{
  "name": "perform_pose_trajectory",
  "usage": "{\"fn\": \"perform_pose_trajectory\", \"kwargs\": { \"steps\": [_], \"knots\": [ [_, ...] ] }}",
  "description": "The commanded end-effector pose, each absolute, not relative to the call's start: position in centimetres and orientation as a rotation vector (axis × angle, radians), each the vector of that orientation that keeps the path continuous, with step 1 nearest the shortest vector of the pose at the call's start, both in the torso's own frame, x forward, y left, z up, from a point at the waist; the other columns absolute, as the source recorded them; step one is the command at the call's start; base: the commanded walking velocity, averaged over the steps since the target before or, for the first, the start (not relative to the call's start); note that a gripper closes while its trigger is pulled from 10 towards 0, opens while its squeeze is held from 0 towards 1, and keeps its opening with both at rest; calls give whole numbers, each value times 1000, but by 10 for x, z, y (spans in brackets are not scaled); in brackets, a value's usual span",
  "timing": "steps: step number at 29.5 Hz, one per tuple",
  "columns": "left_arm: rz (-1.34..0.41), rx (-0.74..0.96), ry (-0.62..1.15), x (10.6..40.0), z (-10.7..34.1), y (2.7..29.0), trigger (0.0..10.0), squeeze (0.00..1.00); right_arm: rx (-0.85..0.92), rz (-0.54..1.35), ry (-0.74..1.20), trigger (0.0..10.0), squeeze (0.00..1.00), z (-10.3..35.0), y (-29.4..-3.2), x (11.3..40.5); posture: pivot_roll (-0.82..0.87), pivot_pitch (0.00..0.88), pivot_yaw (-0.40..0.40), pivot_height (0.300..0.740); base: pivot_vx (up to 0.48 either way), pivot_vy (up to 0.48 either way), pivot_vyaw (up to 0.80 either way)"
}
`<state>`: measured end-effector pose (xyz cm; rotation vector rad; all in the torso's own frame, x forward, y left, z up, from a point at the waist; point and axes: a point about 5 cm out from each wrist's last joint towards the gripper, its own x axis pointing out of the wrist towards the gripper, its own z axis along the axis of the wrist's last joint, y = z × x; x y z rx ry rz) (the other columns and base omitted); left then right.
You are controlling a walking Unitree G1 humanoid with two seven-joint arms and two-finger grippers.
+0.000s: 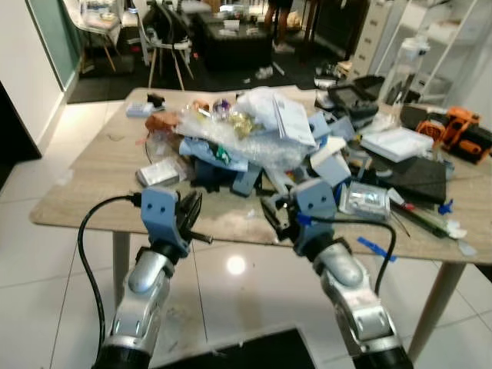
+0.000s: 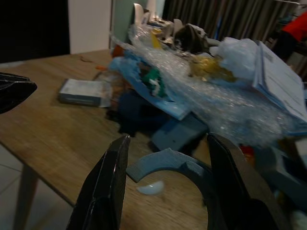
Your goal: Picking trash to rubbish bin
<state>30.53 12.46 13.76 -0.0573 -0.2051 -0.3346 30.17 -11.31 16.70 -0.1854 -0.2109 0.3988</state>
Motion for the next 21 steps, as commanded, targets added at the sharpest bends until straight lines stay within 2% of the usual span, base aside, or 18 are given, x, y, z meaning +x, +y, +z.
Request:
{"fn": "perform_pose_trajectory", "kwargs": {
  "steps": [1,18,21],
  "knots": [
    [-353,-30,-183,305,135,124,10000,0,-190,397,-208,10000,0,165,-113,301,-24,61,43,740,0,0,0],
    [-396,21,-156,307,133,118,10000,0,-169,377,-185,10000,0,160,-115,301,-25,48,50,740,0,0,0],
    [-394,22,-160,306,133,119,10000,0,-170,381,-188,10000,0,160,-114,300,-28,46,48,740,0,0,-800]
  ]
}}
